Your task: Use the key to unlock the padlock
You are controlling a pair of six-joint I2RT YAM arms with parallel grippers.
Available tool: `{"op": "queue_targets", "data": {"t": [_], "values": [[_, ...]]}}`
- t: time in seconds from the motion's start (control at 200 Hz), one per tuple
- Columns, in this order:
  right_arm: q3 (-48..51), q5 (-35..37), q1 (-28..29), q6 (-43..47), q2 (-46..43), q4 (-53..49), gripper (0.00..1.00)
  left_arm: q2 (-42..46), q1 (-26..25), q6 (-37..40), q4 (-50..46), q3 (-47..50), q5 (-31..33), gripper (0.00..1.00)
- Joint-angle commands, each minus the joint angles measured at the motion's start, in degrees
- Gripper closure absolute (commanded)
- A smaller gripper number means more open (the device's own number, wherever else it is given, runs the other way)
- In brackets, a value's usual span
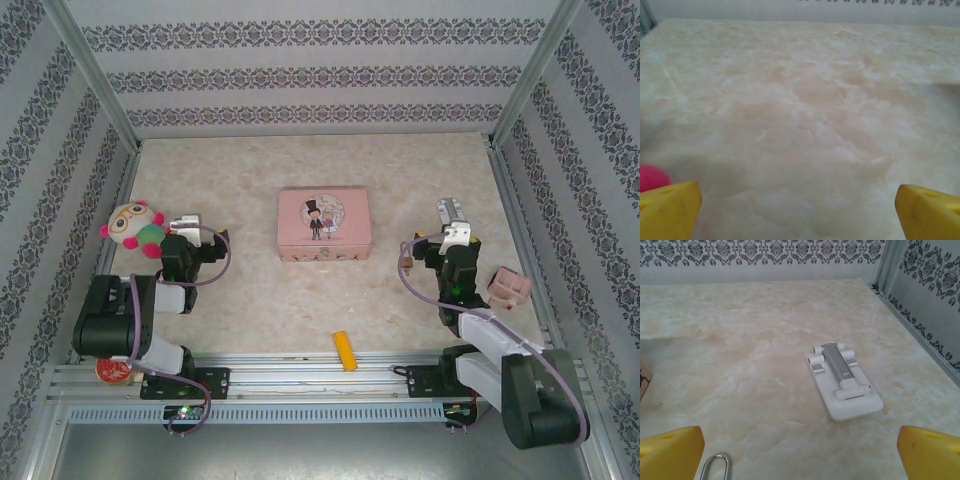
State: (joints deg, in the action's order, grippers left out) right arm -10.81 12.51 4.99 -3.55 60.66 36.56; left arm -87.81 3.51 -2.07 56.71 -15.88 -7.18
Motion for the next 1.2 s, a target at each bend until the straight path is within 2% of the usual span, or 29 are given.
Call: {"op": "queue_targets", "data": {"t": [0.0,0.075,0.165,0.23,0.425,0.585,0.695,0.775,0.974,1.024,1.104,1.194], "values": [[-0.4,-3.1,-0.6,1.2,3.8,8.6,0.02,-4.6,0.8,1.2,9.9,-1.1,-8.0,0.01],[-1.2,-4.3,-0.8,1.4,7.4,11.6,0.02,-2.8,0.8,3.3,4.0,-2.4,-12.1,0.01],[-2.2,-5.3,-1.0,1.6,10.9,14.9,0.02,-4.0,0.8,2.9,4.6,-3.3,-12.8,0.01],[-3.5,-5.7,-1.0,2.7,12.4,14.9,0.02,-3.4,0.8,3.4,-0.5,-5.4,-12.6,0.01],[-3.6,-6.3,-1.5,3.6,19.6,22.2,0.02,-3.7,0.8,1.9,0.4,-5.1,-8.2,0.01],[-4.1,-5.7,-1.7,2.9,28.4,31.5,0.02,-3.6,0.8,1.8,0.5,-5.0,-7.7,0.01],[-5.4,-6.4,-3.3,1.2,26.2,25.4,0.02,-3.6,0.7,1.7,0.9,-5.0,-7.6,0.01],[-6.5,-4.4,-4.7,-1.5,27.3,25.2,0.02,-3.6,0.7,1.7,0.8,-4.9,-7.6,0.01],[-7.4,-4.0,-4.4,-1.2,26.9,22.8,0.02,-3.6,0.7,1.7,0.8,-4.9,-7.6,0.01],[-7.6,-7.9,-4.6,-0.1,27.1,22.7,0.02,-3.6,0.7,1.7,0.8,-5.0,-7.6,0.01],[-8.4,-21.6,-4.8,4.2,27.1,21.6,0.02,-3.6,0.8,1.7,0.8,-5.0,-7.6,0.01],[-8.1,-23.0,-5.3,4.0,27.0,21.7,0.02,-3.6,0.7,1.7,0.8,-5.0,-7.6,0.01]]}}
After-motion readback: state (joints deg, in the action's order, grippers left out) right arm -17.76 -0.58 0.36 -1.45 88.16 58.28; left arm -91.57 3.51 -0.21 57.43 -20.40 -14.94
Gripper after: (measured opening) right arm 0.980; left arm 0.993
